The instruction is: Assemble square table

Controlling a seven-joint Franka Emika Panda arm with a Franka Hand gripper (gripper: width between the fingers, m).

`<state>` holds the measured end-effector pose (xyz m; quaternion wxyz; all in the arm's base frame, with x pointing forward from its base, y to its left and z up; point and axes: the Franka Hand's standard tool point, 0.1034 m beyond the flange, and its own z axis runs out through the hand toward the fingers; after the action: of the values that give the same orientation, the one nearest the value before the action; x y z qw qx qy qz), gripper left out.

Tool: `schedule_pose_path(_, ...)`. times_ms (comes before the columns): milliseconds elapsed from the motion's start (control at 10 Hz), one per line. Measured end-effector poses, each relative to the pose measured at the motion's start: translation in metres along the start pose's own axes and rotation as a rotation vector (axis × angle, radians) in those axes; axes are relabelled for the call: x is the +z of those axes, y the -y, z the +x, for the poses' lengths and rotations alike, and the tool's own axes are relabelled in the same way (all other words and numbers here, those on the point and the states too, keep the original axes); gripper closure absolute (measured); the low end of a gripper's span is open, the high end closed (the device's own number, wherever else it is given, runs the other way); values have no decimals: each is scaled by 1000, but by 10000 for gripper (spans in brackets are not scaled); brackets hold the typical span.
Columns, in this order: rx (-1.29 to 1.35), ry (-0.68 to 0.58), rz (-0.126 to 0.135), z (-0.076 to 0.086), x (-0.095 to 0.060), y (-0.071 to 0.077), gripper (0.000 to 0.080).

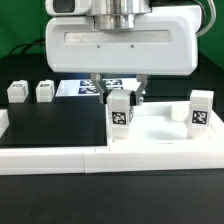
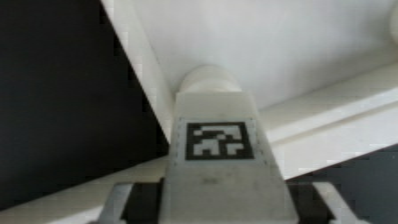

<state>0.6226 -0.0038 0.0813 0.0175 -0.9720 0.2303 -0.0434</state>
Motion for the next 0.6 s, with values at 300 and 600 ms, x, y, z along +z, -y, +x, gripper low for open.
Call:
schedule_pose_path(300, 471, -16, 32, 1, 1, -3, 509)
schedule_pose_path(600, 869, -1, 77, -4, 2, 3, 505)
